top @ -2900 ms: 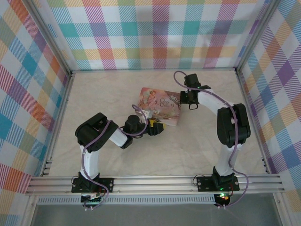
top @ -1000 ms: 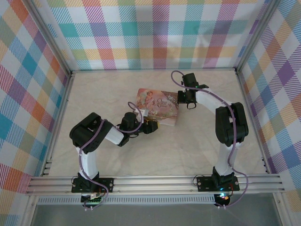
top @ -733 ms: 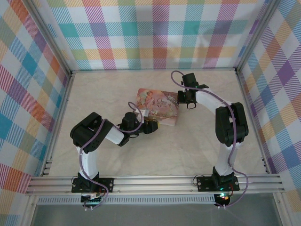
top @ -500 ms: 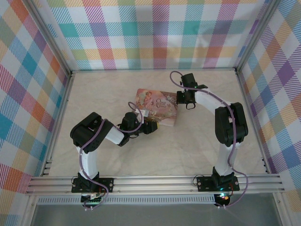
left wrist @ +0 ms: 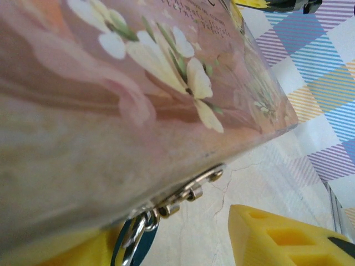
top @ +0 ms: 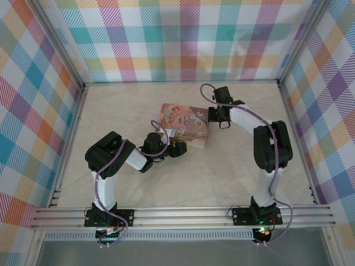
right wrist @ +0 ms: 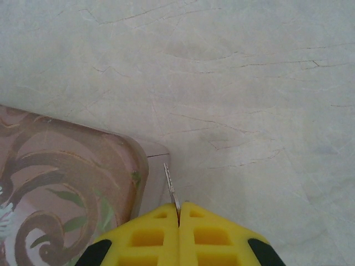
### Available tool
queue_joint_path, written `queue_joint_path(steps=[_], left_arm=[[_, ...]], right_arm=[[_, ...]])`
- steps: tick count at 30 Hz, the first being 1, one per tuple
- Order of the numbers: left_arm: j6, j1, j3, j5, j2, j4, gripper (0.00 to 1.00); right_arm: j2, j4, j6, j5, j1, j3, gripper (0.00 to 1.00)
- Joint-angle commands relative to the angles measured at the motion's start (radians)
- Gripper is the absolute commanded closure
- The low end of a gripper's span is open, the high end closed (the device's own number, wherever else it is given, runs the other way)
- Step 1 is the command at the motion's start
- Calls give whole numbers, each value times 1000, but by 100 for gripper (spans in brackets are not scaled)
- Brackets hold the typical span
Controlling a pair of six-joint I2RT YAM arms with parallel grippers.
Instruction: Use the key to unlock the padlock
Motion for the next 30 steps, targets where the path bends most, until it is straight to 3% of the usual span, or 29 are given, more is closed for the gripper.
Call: queue_joint_path(steps=[1, 15, 17, 23, 24, 27, 30], left_arm=[[-27, 2, -9, -7, 5, 31, 53], [-3, 32, -48, -21, -39, -34, 70], [1, 32, -39, -14, -38, -42, 78], [6, 37, -13, -18, -41, -61, 81], [7, 38, -9, -21, -43, -71, 80], [7, 38, 1, -27, -40, -93, 64], [-11, 36, 10, -11, -17, -66, 58]], right_arm=[[-22, -28, -8, -37, 17, -21, 100], [-31, -28, -12, -37, 17, -23, 100], [-31, -28, -10, -36, 16, -25, 100], [-33, -24, -9, -42, 17, -31, 100], [-32, -24, -9, -41, 18, -31, 100], [-33, -20, -9, -46, 18, -34, 100], [-30, -18, -7, -50, 21, -35, 100]])
